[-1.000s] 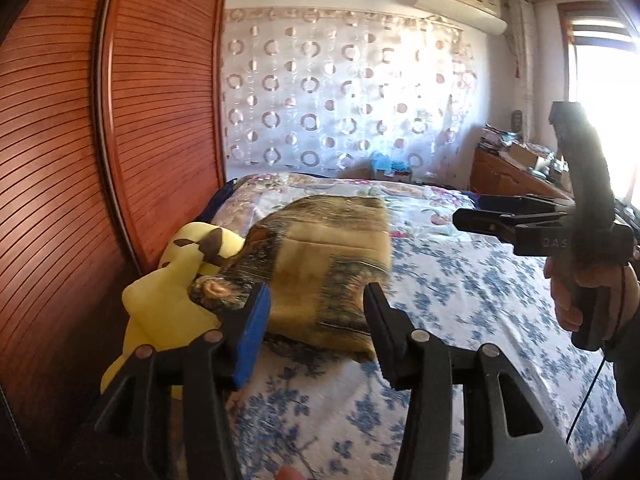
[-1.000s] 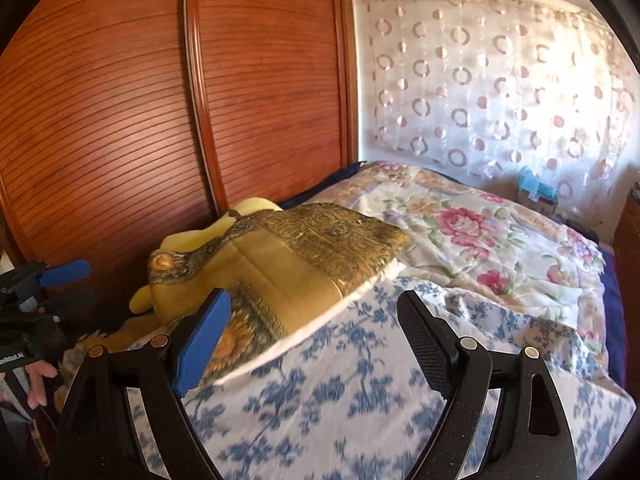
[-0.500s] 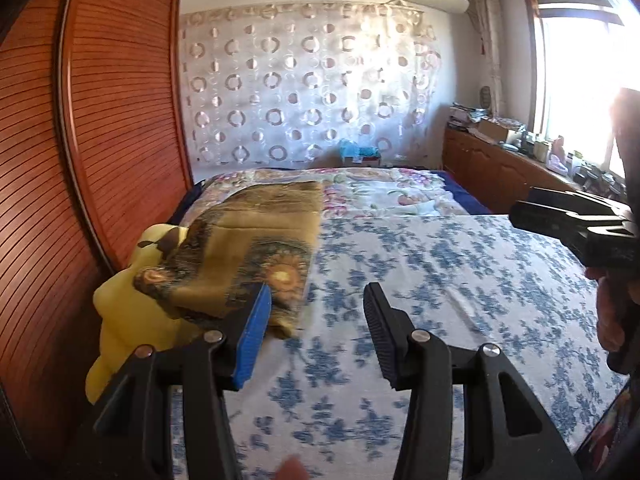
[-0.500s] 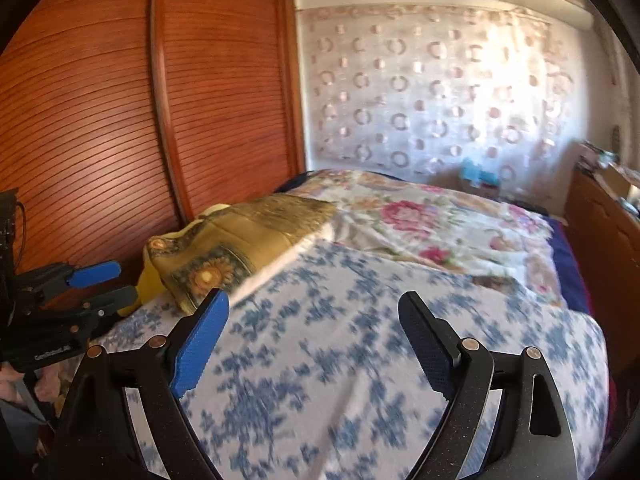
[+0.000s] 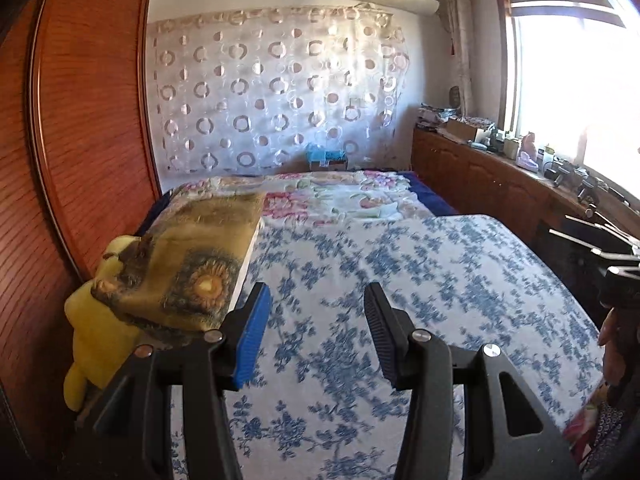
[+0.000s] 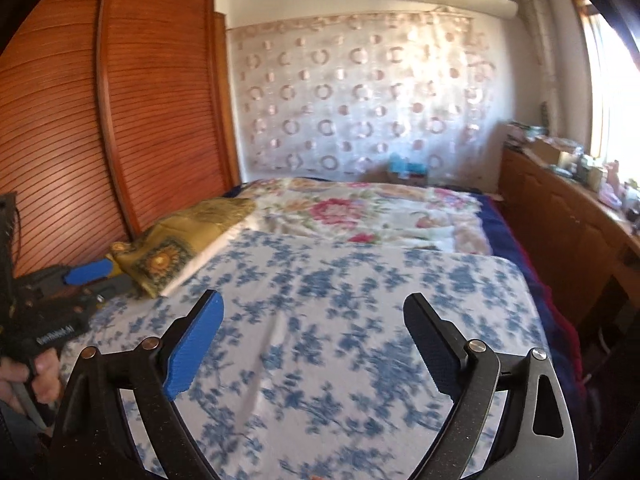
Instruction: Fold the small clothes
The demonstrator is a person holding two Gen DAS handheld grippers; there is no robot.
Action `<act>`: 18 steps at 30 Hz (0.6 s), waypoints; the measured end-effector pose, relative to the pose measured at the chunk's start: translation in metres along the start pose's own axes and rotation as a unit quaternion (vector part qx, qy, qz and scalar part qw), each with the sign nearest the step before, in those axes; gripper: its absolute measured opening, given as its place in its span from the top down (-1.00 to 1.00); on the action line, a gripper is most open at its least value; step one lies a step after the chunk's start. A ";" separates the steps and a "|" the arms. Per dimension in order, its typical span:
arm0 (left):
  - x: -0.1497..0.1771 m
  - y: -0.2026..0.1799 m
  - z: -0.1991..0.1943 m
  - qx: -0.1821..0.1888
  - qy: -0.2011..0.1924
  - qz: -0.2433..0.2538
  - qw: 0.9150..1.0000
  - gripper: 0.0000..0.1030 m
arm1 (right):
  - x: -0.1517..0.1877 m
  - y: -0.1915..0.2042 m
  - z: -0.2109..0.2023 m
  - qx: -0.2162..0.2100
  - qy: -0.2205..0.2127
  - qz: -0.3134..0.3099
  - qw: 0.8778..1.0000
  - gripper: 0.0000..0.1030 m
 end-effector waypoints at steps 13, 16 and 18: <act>-0.044 -0.021 -0.028 0.011 -0.037 0.001 0.999 0.06 | -0.022 -0.026 -0.054 0.050 -0.048 0.018 0.997 -0.81; -0.044 -0.022 -0.028 0.011 -0.036 0.001 0.999 0.06 | -0.025 -0.027 -0.059 0.059 -0.054 0.018 0.997 -0.81; -0.044 -0.023 -0.029 0.011 -0.035 0.001 0.999 0.06 | -0.025 -0.029 -0.061 0.060 -0.056 0.020 0.996 -0.81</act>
Point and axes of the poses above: each gripper's, at about its wrist camera, not at the fingertips, and z roughly the way its jaws point, y to its left, x to its underside, the point moved 4 cm from there along z, roughly the way its jaws point, and after that the axes turned 6 degrees about -y, right-handed, at the moved point
